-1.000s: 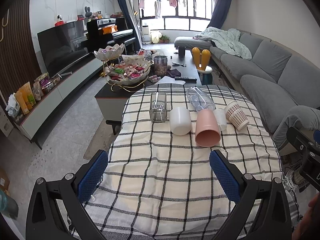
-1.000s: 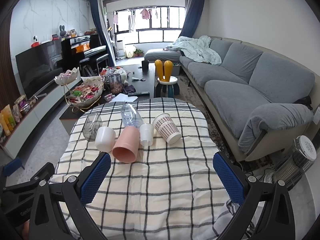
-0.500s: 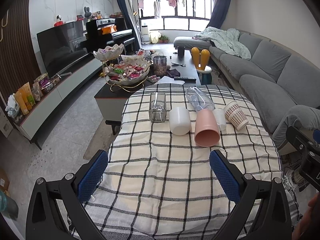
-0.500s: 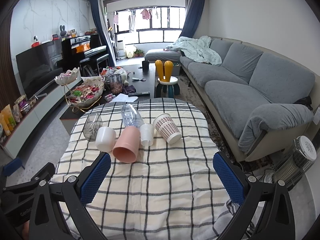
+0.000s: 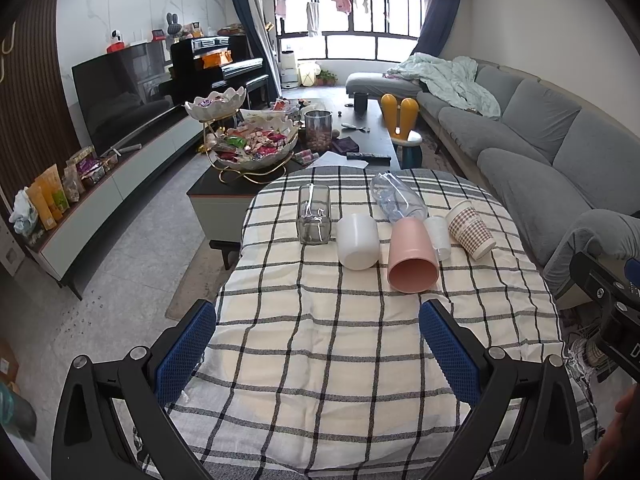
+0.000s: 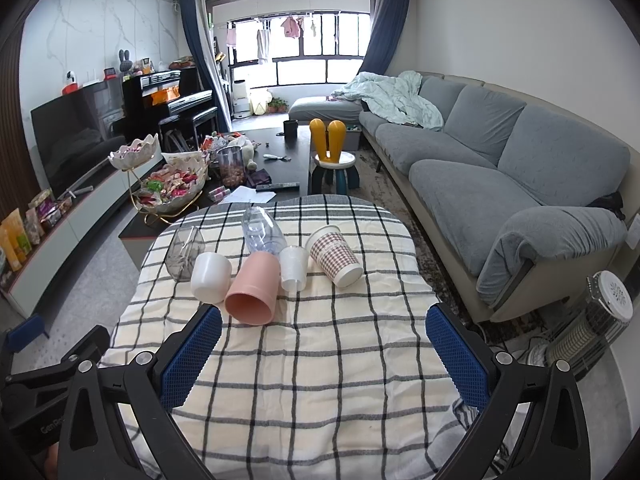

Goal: Flip cup upside down

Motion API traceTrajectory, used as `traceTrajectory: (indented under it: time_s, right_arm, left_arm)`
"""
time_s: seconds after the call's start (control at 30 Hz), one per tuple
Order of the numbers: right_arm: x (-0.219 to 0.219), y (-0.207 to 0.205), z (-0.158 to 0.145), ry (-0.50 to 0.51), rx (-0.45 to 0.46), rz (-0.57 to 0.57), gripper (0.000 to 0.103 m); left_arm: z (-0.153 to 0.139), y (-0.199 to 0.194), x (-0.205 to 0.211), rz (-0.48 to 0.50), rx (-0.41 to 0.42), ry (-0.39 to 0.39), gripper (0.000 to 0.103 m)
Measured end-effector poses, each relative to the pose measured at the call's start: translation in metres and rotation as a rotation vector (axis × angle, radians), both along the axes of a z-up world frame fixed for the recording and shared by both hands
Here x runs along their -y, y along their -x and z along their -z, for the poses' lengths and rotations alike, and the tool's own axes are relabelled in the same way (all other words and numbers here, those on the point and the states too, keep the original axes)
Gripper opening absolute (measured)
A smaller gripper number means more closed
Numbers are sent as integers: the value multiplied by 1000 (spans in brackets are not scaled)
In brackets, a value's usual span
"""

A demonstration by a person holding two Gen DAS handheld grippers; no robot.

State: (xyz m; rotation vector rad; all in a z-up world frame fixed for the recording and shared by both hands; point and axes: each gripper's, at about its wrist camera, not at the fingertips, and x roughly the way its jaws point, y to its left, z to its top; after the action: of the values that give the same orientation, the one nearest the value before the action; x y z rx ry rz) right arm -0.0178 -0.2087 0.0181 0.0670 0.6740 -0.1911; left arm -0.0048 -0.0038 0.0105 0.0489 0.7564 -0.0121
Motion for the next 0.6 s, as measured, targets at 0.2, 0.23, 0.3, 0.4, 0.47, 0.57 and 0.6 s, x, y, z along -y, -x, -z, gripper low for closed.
traceTrajectory:
  time_s: [0.2,0.23,0.3,0.4,0.47,0.57,0.6]
  right_arm:
    - [-1,-3,-1,0,-2,-1,102]
    - [-1,-4,-1,-1,-3,-1,102]
    - [-1,-4,0,0,-4,0,102]
    - [-6,-3,-1,-1,-9,0,102]
    - [-6,-4,-1,1,-11,1,102]
    - [-7,-5,0,0,-12,-2,102]
    - [-7,-10,7,0,-14,-3,102]
  left_arm:
    - [0,0,0,-1,1,0,103]
    - [0,0,0,0,0,1,103]
    - [0,0,0,0,-2,2,103]
    - [0,1,2,1,-5,3,103]
    - [0,2,3,2,-7,3,103]
    - [1,0,2,0,-10,4,103]
    - [2,0,2,-1,-14,6,103]
